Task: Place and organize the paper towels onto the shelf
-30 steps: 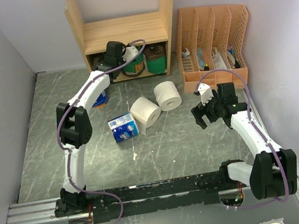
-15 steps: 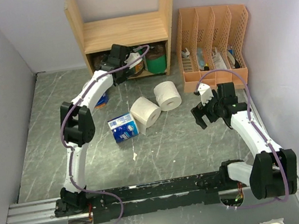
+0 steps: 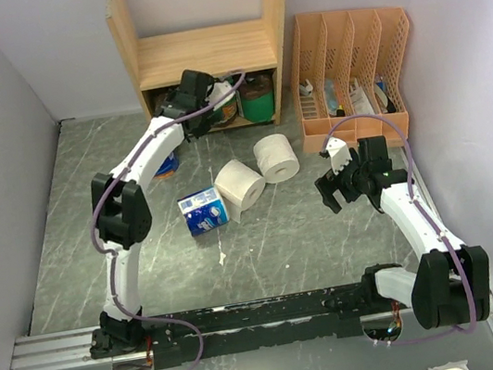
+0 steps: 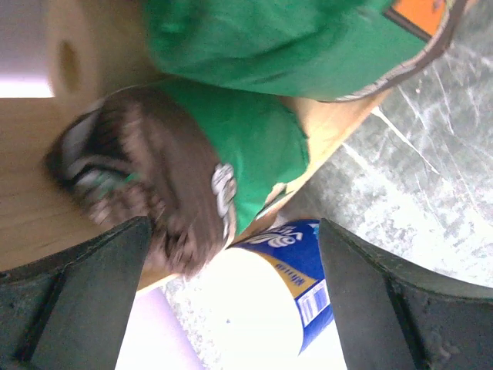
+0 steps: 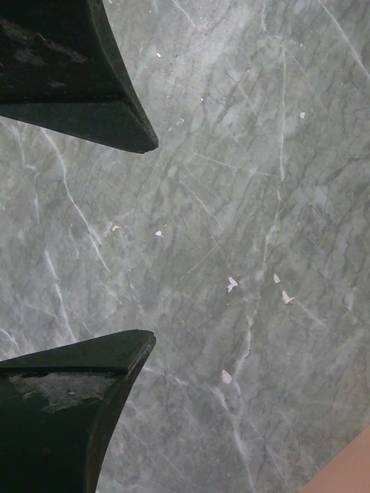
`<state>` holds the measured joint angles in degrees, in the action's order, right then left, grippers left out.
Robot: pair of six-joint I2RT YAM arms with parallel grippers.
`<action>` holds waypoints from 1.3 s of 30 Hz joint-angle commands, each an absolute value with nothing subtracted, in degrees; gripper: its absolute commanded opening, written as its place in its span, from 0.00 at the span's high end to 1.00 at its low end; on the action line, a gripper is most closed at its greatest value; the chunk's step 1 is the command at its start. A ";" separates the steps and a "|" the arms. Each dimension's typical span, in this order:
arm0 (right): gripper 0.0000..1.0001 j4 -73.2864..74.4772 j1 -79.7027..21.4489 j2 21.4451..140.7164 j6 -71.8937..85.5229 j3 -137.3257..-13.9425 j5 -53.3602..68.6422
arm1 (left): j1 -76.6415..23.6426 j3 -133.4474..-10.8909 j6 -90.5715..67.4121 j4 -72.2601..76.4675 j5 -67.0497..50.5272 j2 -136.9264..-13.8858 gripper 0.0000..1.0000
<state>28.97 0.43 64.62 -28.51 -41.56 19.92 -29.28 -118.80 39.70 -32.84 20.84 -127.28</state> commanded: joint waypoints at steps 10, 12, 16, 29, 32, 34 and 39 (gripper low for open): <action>0.00 28.92 1.10 63.82 -28.92 -40.98 19.86 | -32.64 -114.49 37.79 -25.10 24.74 -112.61 0.00; 0.00 28.98 1.08 63.77 -28.92 -41.03 20.03 | -33.03 -113.28 37.15 -26.10 23.89 -111.43 0.00; 0.00 28.87 1.08 63.73 -28.97 -40.89 19.73 | -34.61 -108.21 33.35 -27.56 21.34 -105.42 0.00; 0.00 29.38 0.96 61.91 -23.00 -47.40 23.97 | -29.23 -86.14 22.78 -36.68 1.68 -75.10 0.00; 0.00 24.97 0.96 61.25 -14.76 -48.88 22.47 | -24.65 -76.05 23.36 -34.29 -0.52 -66.31 0.00; 0.00 24.90 0.95 62.37 -15.98 -50.58 24.16 | -20.66 -71.53 22.50 -33.09 -1.71 -61.85 0.00; 0.00 30.20 0.84 67.30 -29.20 -55.88 26.24 | -10.55 -62.85 18.06 -33.67 -7.08 -53.79 0.00</action>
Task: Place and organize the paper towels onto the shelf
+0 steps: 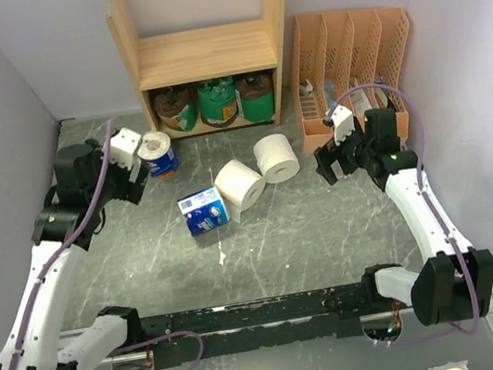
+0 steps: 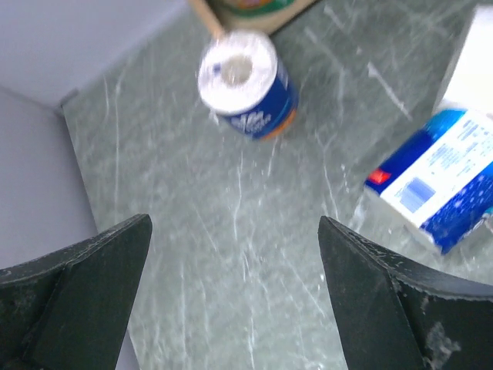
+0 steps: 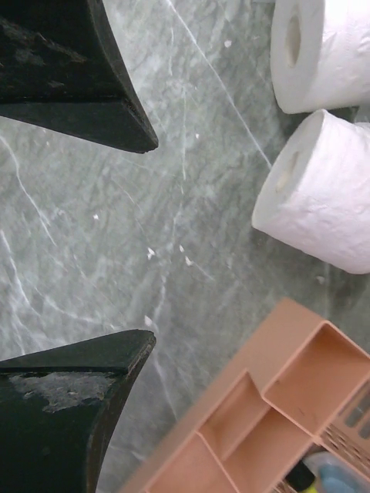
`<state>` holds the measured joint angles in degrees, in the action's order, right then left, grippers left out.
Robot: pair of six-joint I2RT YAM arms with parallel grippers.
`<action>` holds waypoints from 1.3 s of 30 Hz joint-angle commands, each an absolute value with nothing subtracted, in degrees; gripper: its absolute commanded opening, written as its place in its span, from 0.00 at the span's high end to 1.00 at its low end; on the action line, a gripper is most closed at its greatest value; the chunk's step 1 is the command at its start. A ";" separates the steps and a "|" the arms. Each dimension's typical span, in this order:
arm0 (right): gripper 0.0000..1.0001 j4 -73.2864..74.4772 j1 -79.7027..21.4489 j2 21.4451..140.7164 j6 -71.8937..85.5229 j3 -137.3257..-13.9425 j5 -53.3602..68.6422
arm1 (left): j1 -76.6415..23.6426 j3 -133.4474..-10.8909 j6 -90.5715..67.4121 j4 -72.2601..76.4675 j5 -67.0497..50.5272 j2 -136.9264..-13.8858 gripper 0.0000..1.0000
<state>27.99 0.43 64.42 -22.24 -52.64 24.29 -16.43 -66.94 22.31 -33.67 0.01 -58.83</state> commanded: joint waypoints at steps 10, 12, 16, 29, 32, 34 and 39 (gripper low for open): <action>0.06 13.57 -20.24 74.19 -38.91 -53.54 -3.24 | 0.58 -51.84 14.63 -34.19 -9.95 -48.23 0.00; 0.07 10.91 -22.84 77.36 -39.33 -54.07 -7.04 | 1.50 -51.65 14.89 -35.28 -10.91 -48.84 0.00; 0.09 9.28 -23.69 81.37 -39.12 -55.51 -7.34 | 3.24 -53.42 15.48 -38.06 -13.12 -47.84 0.00; 0.18 -0.55 -24.20 87.87 -35.27 -52.57 -7.06 | 4.79 -50.63 13.61 -36.05 -17.65 -49.21 0.00; 0.22 2.43 -24.18 90.92 -34.89 -55.29 -3.47 | 5.00 -50.45 13.79 -36.19 -18.22 -48.80 0.00; 0.27 4.43 -24.17 92.92 -34.89 -56.99 -1.37 | 5.18 -50.51 13.88 -36.21 -18.70 -48.86 0.00; 0.51 6.75 -24.17 95.80 -35.11 -60.37 1.10 | 5.25 -50.37 14.24 -36.44 -19.69 -49.05 0.00</action>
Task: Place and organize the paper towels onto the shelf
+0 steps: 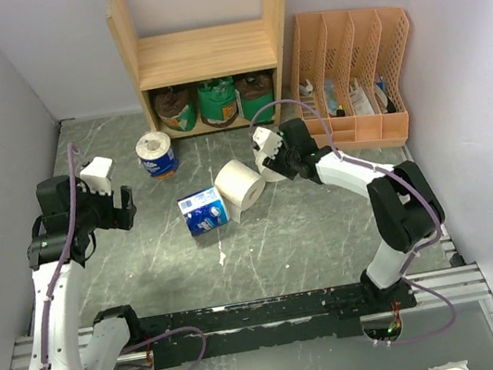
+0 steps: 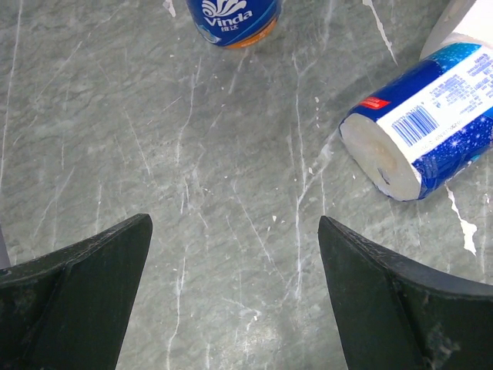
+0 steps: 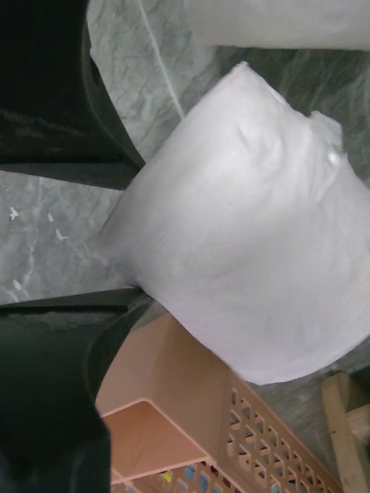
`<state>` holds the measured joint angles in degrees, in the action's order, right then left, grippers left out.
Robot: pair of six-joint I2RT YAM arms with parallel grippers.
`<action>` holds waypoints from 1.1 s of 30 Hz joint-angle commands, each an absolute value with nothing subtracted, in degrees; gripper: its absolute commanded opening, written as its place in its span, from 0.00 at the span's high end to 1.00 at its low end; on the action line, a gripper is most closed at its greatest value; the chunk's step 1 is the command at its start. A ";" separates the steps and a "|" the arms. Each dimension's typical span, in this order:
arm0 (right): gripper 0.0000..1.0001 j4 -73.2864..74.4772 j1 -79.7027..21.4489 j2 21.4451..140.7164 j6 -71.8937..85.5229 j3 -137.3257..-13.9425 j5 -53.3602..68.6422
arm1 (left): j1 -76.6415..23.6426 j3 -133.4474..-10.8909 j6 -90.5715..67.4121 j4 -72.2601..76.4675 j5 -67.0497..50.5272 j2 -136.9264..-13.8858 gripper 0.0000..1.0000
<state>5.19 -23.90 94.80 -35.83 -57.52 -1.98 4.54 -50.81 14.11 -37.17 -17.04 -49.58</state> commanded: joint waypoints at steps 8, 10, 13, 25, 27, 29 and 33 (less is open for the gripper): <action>1.00 10.29 -24.04 97.94 -34.91 -62.25 3.17 | 5.47 -50.26 14.55 -36.61 -20.62 -48.95 0.00; 1.00 12.62 -23.57 98.20 -33.78 -63.43 5.18 | 5.45 -50.33 14.67 -36.70 -20.92 -49.04 0.00; 1.00 16.81 -21.42 97.34 -29.29 -65.53 10.21 | 5.45 -50.33 14.68 -36.74 -21.01 -49.12 0.00; 1.00 39.38 -12.66 99.75 -12.86 -81.71 27.40 | 5.88 -50.40 15.03 -37.08 -21.96 -49.97 0.00; 1.00 38.53 -11.81 99.10 -9.97 -81.43 28.80 | 6.07 -50.47 15.03 -37.24 -22.04 -49.85 0.00; 1.00 39.85 -11.17 99.35 -6.90 -82.48 29.57 | 6.26 -50.49 15.03 -37.27 -22.18 -49.70 0.00; 1.00 47.56 -10.54 102.27 -7.97 -86.74 36.54 | 6.54 -50.40 15.03 -37.20 -22.30 -49.72 0.00</action>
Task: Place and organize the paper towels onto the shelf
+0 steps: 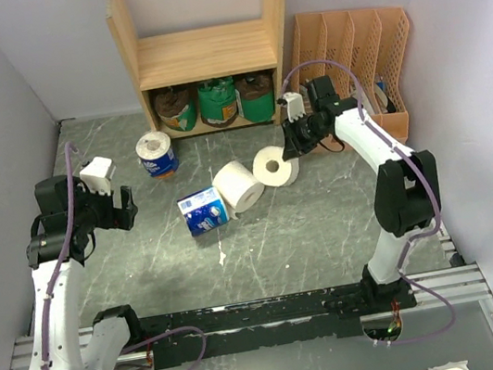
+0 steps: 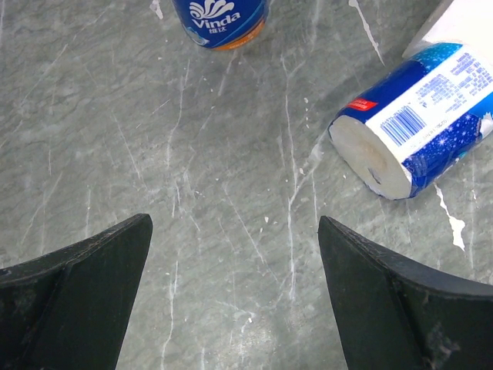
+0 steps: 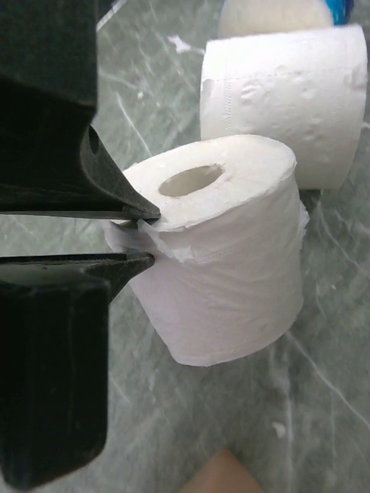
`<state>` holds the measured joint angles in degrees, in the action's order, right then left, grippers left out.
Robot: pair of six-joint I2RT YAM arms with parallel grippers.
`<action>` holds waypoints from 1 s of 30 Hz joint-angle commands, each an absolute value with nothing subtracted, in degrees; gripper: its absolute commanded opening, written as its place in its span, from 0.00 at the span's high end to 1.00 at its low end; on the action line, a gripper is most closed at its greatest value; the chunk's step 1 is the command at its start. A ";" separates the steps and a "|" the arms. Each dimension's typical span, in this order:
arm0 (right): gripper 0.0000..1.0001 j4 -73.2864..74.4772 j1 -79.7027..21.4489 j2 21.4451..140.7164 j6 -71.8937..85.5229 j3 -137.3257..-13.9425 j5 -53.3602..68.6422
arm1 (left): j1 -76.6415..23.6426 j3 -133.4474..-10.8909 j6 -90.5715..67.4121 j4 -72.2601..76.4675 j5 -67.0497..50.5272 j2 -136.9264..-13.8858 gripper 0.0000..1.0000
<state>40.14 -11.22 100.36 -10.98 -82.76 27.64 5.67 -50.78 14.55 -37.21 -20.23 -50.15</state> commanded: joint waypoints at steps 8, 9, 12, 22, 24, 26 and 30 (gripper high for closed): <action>1.00 50.01 -9.15 105.54 -3.63 -87.67 35.75 | 7.12 -50.40 15.12 -37.35 -22.58 -49.70 0.00; 1.00 49.49 -8.77 105.80 -3.16 -87.07 35.30 | 7.31 -50.40 15.14 -37.40 -22.69 -49.74 0.00; 1.00 47.65 -8.58 105.53 -5.62 -84.75 34.65 | 7.58 -50.31 15.29 -37.40 -23.06 -49.74 0.00; 0.79 47.99 -7.30 106.65 -7.81 -85.67 38.08 | 7.86 -50.25 15.64 -37.62 -23.95 -50.09 0.00; 0.64 48.15 -7.21 106.95 -8.22 -85.93 38.50 | 7.87 -50.21 15.73 -37.66 -24.14 -50.22 0.00; 0.58 48.04 -7.21 107.02 -8.35 -86.12 38.52 | 7.97 -50.21 15.73 -37.70 -24.19 -50.27 0.00; 0.55 50.82 -7.20 109.02 -9.37 -88.76 37.66 | 7.92 -50.24 15.89 -37.77 -24.45 -50.34 0.00</action>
<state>47.51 -7.44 106.76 -7.86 -85.21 36.84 7.40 -50.78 15.00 -37.39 -22.33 -50.39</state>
